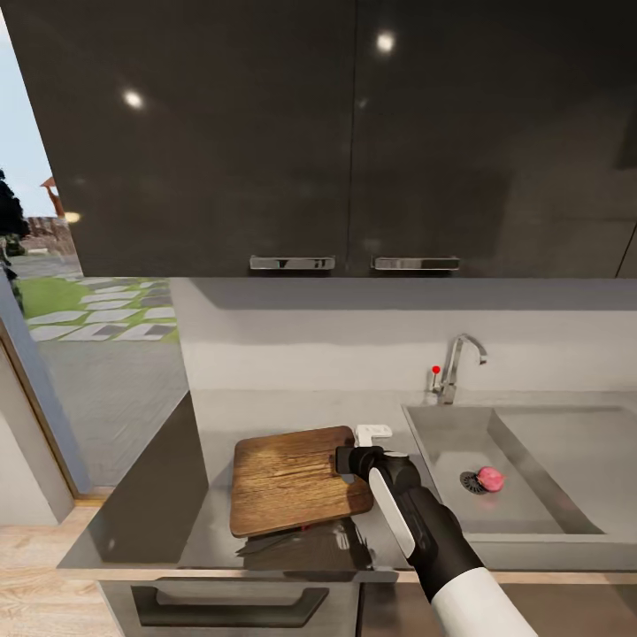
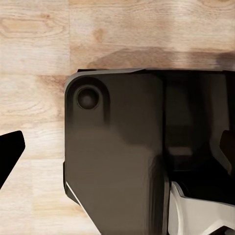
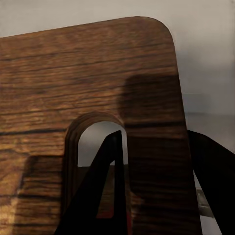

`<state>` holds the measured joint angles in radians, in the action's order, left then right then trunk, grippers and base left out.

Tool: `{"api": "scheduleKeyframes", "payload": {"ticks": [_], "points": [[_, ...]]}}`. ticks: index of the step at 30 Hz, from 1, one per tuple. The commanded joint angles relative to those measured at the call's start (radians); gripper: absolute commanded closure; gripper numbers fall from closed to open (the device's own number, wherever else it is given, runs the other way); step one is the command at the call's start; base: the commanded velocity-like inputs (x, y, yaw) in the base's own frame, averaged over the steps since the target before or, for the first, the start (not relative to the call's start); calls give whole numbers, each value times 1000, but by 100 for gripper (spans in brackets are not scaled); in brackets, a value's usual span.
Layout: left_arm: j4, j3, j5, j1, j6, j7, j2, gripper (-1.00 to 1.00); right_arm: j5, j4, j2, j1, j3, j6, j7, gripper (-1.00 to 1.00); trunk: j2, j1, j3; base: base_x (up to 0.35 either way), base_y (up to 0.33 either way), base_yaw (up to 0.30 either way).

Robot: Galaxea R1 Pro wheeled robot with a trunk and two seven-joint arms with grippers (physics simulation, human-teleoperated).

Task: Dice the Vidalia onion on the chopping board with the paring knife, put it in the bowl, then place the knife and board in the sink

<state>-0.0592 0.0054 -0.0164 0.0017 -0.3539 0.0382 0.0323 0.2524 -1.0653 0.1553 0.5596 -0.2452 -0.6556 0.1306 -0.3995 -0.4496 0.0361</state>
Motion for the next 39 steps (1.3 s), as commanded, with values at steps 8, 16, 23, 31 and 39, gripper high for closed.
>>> {"api": "scheduleKeyframes", "payload": {"ticks": [8, 16, 23, 31, 39], "points": [[-2, 2, -2, 0, -5, 3, 0, -100, 11, -1, 0, 0, -2, -3, 9, 100, -1, 0, 0, 0, 0, 0], [-2, 2, -2, 0, -4, 3, 0, -100, 10, -1, 0, 0, -1, -3, 9, 100, -1, 0, 0, 0, 0, 0], [-1, 2, -2, 0, -5, 3, 0, -100, 8, -1, -2, 0, 0, -3, 11, 100, -1, 0, 0, 0, 0, 0], [-1, 2, -2, -1, -5, 3, -1, -100, 10, -2, -45, 0, 36, -3, 11, 100, -1, 0, 0, 0, 0, 0], [-2, 2, -2, 0, -5, 3, -2, -100, 8, -2, -50, 0, 53, -4, 15, 100, -1, 0, 0, 0, 0, 0]]}}
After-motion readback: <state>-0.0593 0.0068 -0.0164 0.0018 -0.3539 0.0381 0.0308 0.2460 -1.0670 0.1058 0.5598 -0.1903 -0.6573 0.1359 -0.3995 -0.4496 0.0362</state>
